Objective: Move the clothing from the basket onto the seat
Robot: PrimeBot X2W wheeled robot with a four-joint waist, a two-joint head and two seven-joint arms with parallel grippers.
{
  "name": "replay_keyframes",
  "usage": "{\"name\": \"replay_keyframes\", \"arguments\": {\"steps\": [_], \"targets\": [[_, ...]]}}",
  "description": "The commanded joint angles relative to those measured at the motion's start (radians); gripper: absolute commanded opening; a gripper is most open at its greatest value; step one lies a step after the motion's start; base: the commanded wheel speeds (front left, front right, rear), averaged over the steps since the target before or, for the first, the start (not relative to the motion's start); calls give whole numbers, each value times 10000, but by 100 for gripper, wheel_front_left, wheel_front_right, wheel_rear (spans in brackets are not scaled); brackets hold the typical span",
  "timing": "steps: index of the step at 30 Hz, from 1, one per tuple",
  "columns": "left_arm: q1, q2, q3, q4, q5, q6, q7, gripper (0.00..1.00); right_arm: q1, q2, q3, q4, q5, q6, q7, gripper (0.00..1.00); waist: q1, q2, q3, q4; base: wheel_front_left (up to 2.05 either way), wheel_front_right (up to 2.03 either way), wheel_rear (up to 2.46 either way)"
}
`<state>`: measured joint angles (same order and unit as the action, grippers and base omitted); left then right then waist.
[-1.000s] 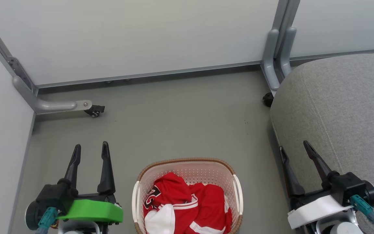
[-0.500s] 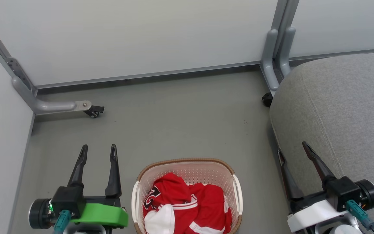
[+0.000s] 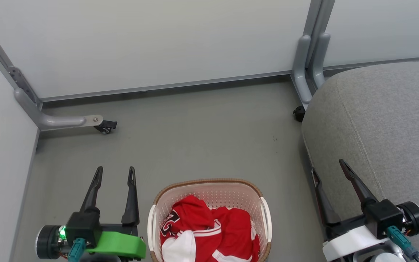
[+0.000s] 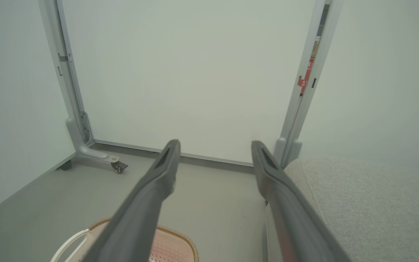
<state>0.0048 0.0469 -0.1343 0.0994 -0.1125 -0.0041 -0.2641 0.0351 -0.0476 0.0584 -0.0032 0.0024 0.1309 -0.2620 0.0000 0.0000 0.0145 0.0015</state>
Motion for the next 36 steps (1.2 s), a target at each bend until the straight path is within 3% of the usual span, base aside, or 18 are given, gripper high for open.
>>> {"name": "replay_keyframes", "arguments": {"steps": [1, 15, 22, 36], "targets": [[119, 62, -15, 28, -27, -8, -8, 100, 168, -48, -8, -13, -12, -3, -45, 100, 0, 0, -19, 4, 0, 0, 0], [-135, 61, -456, 672, 127, -194, -7, 100, 51, -49, -4, -17, 51, -3, -36, 100, 0, 0, 284, -36, 0, 0, 0], [-821, 58, -877, 1785, -192, -430, -7, 100, -514, -47, -61, -237, 103, -3, -34, 100, 0, 0, 1401, -271, 0, 0, 0], [-3651, 118, -2104, 4132, 223, -1202, -7, 100, -2264, -41, 14, -552, 8, -3, -34, 100, 0, 0, 4353, -937, 0, 0, 0]]}}
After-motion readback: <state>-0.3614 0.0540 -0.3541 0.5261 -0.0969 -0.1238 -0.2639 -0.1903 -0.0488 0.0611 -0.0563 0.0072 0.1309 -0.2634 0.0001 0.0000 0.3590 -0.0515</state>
